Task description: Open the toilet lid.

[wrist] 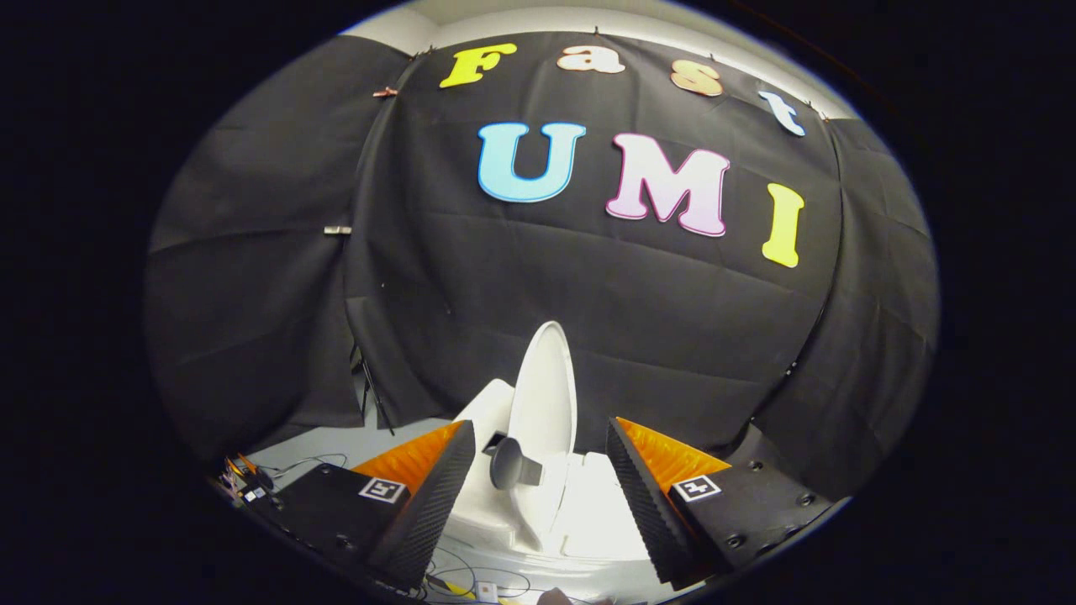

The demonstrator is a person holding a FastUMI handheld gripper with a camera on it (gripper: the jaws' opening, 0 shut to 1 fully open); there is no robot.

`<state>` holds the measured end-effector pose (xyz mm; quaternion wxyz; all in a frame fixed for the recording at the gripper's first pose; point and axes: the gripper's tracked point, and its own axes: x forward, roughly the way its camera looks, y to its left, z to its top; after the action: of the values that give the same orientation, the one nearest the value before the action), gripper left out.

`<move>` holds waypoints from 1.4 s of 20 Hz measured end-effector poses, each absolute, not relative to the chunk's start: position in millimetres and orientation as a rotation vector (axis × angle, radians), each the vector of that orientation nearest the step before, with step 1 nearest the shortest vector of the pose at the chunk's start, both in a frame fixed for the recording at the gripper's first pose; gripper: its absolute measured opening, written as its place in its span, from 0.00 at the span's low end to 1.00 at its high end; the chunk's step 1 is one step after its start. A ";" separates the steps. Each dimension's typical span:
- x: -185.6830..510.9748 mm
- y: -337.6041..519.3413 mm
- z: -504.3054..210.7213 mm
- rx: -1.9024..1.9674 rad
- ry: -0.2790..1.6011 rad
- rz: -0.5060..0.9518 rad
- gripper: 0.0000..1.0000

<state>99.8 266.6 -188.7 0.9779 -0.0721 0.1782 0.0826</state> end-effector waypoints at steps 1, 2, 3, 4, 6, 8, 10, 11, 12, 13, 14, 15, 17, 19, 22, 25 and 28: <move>98.1 263.6 -180.1 -0.130 0.347 0.166 0.99; 98.1 260.0 -170.6 -0.116 0.335 0.164 0.99; 95.3 255.8 -161.4 -0.108 0.323 0.163 0.99; 94.3 249.7 -152.4 -0.102 0.310 0.161 0.99; 94.4 236.2 -134.1 -0.094 0.278 0.150 0.99; 93.6 219.9 -120.0 -0.089 0.248 0.133 0.99; 92.0 202.1 -104.5 -0.086 0.223 0.111 0.99; 91.3 191.9 -97.4 -0.085 0.209 0.100 0.99; 91.4 180.7 -90.4 -0.084 0.192 0.083 0.99; 90.8 169.1 -82.9 -0.083 0.175 0.065 0.99; 92.6 158.4 -77.9 -0.083 0.164 0.051 0.99; 92.8 148.0 -74.0 -0.081 0.157 0.038 0.99; 93.7 125.5 -66.1 -0.070 0.147 0.014 0.99; 93.1 103.0 -61.2 -0.055 0.141 -0.009 0.99; 89.7 71.1 -50.5 -0.039 0.129 -0.039 0.98; 84.3 44.0 -46.2 -0.033 0.132 -0.067 0.99; 74.6 25.3 -42.3 -0.036 0.133 -0.075 0.98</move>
<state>74.6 25.3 -42.3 0.9969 -0.0178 0.0666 -0.0377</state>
